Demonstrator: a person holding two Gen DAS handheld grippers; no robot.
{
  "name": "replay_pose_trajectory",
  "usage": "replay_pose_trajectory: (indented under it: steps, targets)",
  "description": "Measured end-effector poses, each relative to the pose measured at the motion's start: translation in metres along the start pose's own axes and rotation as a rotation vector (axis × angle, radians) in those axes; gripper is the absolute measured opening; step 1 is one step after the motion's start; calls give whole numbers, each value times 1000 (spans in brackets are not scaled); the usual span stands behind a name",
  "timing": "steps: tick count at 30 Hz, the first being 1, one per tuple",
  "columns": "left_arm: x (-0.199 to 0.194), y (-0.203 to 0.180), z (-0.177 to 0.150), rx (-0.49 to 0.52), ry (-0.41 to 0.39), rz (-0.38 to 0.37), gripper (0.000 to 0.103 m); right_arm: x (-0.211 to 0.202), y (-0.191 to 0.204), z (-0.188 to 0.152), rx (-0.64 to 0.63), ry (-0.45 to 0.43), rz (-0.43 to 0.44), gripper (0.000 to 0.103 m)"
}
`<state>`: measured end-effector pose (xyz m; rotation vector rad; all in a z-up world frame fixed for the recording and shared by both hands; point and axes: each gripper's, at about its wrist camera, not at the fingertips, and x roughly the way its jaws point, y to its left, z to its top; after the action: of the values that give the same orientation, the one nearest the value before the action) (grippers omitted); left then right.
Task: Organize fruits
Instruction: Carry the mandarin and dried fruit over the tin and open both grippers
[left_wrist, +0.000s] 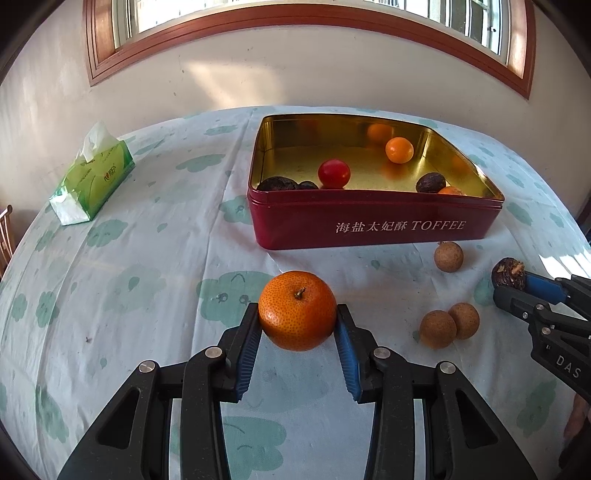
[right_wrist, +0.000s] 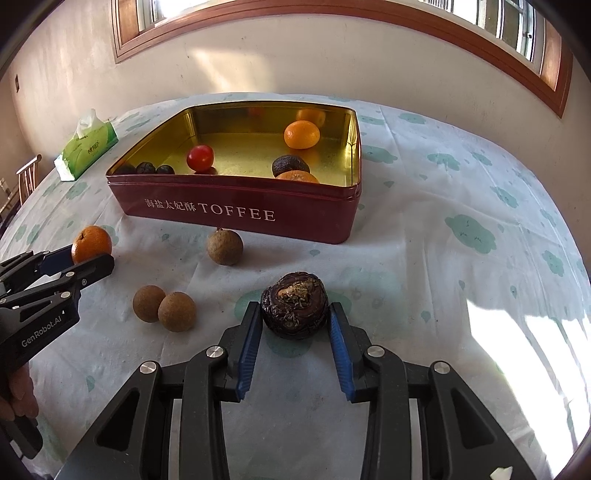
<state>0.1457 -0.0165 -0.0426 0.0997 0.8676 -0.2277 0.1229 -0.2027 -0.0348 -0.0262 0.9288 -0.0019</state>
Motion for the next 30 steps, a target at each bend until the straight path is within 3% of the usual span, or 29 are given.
replay_pose_trajectory:
  steps: [17,25,30]
  targets:
    - [-19,1,8,-1,-34,-18,41,-25,-4,6,1,-33,13,34]
    - [-23,-1,24,4,-65,-36,41,-29,-4,24,-8,-64,20,34]
    - [-26,-5,43,32,-125,-19,41,-30,-3,44,-24,-92,23,34]
